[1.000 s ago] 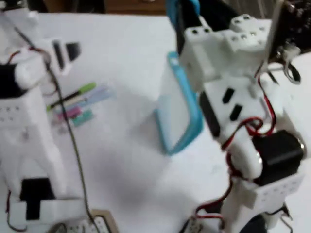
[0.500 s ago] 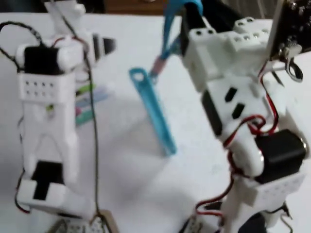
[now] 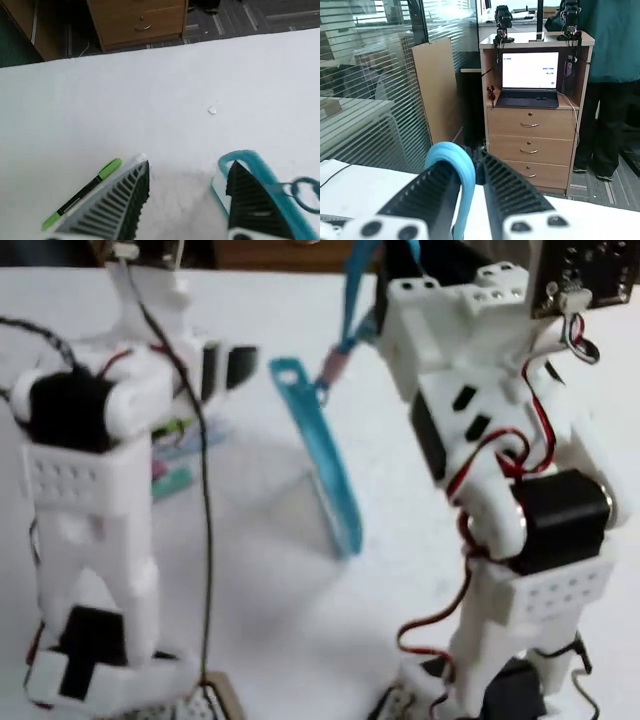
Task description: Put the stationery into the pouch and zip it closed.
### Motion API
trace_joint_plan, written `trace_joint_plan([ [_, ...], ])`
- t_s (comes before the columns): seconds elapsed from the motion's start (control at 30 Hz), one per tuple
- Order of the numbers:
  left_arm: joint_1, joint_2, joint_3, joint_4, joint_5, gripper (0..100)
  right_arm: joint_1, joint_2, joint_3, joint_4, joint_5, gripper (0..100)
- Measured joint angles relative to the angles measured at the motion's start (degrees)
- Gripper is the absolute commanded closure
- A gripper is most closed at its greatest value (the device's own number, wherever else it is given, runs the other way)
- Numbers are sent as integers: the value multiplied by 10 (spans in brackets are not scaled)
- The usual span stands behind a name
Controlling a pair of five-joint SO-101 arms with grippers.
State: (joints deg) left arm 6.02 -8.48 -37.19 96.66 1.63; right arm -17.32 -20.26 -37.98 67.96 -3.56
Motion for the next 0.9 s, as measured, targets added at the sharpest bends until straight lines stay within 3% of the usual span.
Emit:
trace_joint_plan([
  [0.33,26,24,32,-40,0,740,-1,1,0,0,0,981],
  [0.9,-7,29,39,-33,0,740,0,1,0,0,0,981],
])
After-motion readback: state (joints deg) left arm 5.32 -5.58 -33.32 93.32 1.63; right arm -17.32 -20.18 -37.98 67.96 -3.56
